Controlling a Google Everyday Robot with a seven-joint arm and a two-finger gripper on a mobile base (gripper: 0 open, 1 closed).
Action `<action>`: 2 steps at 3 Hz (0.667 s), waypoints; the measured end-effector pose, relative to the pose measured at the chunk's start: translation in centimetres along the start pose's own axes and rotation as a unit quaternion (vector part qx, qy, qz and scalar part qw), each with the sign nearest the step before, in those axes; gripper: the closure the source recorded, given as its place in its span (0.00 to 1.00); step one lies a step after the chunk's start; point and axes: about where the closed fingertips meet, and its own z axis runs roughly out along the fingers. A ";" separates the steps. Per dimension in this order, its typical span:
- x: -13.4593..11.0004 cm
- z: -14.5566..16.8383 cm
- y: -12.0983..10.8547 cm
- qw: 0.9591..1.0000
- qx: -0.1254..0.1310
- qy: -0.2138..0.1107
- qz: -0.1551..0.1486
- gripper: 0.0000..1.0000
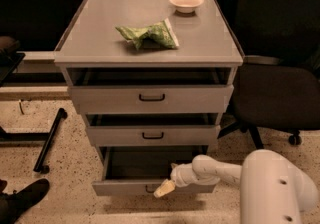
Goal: Open bottom drawer
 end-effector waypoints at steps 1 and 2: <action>1.3 2.6 -0.6 1.000 -0.019 0.024 0.004 0.00; 4.1 1.6 -0.8 0.998 -0.015 0.045 0.030 0.00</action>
Offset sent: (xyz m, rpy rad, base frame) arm -0.0620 -0.0446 -0.0599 -0.0876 0.2075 -0.0277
